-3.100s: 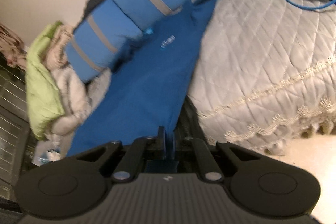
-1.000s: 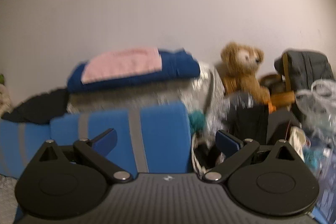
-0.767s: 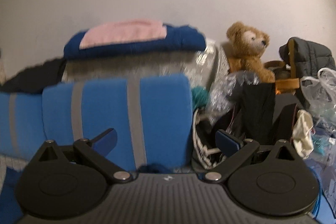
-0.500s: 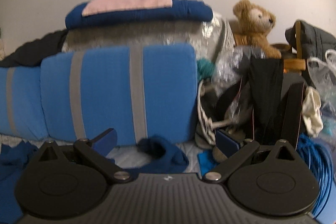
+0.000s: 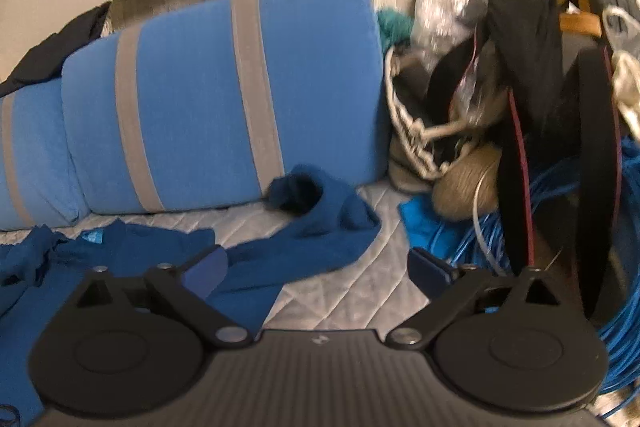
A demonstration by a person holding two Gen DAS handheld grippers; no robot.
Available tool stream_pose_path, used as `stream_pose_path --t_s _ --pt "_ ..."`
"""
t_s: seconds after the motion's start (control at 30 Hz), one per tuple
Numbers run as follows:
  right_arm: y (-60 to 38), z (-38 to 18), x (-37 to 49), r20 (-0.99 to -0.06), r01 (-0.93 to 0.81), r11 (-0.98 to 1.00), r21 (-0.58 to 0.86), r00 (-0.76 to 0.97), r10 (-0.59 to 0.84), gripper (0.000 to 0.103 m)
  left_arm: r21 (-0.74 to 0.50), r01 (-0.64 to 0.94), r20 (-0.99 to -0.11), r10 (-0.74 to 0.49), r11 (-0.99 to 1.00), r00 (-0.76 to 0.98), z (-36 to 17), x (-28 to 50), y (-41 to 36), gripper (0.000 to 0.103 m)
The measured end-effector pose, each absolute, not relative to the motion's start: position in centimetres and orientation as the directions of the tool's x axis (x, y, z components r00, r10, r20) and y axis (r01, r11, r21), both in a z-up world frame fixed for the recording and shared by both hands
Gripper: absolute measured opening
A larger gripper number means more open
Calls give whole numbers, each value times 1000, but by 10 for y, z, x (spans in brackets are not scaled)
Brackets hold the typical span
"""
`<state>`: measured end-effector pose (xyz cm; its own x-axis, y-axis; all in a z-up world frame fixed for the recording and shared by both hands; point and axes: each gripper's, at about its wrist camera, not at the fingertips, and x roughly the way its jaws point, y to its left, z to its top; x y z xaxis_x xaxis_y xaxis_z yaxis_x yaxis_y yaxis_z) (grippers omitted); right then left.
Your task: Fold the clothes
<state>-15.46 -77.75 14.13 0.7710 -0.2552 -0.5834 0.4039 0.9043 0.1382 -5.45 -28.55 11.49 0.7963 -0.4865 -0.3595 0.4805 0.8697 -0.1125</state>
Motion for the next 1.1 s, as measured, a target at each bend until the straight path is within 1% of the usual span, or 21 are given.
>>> stream_pose_path --t_s 0.07,0.17,0.3,0.43,0.53,0.77,0.83,0.97,1.07,1.1 --pt "-777 129 -149 -598 403 903 147 764 -244 94 -101 474 -371 -475 875 798 116 -54 -285 84" --pt "-775 110 -139 -617 395 905 159 755 -222 90 -125 495 -358 -505 860 786 118 -52 -285 84" --pt "-771 88 -125 -645 391 904 173 738 -196 83 -127 490 -379 -499 862 780 115 -49 -288 84" --pt "-766 72 -113 -661 382 905 189 731 -170 82 -145 479 -409 -493 866 768 112 -44 -288 84" --pt "-768 62 -105 -658 388 890 240 739 -145 82 -153 475 -421 -492 867 762 111 -41 -289 84" --pt "-789 42 -89 -622 456 783 424 775 -114 82 -151 477 -448 -490 866 748 104 -40 -292 84" --pt "-800 37 -87 -602 486 727 485 789 -126 83 -146 482 -453 -491 864 744 103 -40 -293 84" --pt "-815 30 -83 -589 532 672 516 790 -173 83 -141 491 -454 -497 860 739 102 -39 -296 84" --pt "-828 23 -84 -572 552 595 584 800 -181 83 -150 495 -457 -504 856 733 101 -38 -297 84" --pt "-833 20 -85 -564 555 564 612 806 -181 82 -159 497 -457 -510 853 729 101 -37 -296 84"
